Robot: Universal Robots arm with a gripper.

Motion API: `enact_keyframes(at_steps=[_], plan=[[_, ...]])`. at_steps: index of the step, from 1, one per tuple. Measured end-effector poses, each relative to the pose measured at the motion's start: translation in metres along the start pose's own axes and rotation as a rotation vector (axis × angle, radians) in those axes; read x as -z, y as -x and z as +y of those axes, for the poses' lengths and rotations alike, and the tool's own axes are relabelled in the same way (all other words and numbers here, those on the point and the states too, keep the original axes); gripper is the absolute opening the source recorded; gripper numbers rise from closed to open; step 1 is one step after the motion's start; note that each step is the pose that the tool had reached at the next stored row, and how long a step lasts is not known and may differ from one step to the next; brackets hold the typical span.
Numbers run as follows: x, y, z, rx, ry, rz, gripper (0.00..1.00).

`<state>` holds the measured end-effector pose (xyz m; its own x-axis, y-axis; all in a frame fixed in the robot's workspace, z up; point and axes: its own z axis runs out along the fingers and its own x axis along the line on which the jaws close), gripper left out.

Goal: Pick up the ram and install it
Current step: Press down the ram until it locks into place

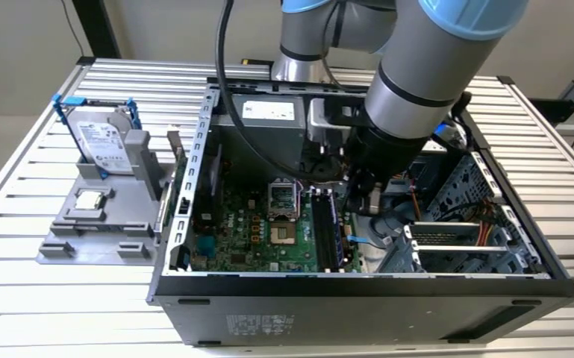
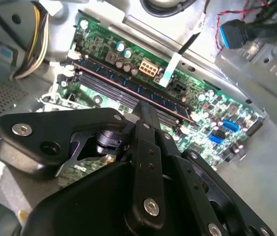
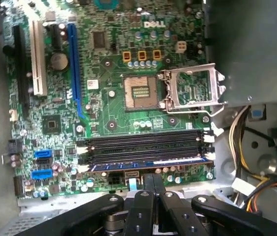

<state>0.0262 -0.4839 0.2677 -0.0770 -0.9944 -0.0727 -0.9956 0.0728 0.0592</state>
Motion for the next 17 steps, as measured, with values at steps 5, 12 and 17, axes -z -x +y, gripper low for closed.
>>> enact_keyframes(at_steps=[5,12,17], plan=[[-0.0028,0.001,-0.0001,0.053,0.0028,0.0029,0.0],[-0.0149,0.0049,0.0008,0.059,-0.0096,0.0029,0.0],[-0.0247,0.0092,0.0019,0.06,-0.0144,0.0025,0.0]])
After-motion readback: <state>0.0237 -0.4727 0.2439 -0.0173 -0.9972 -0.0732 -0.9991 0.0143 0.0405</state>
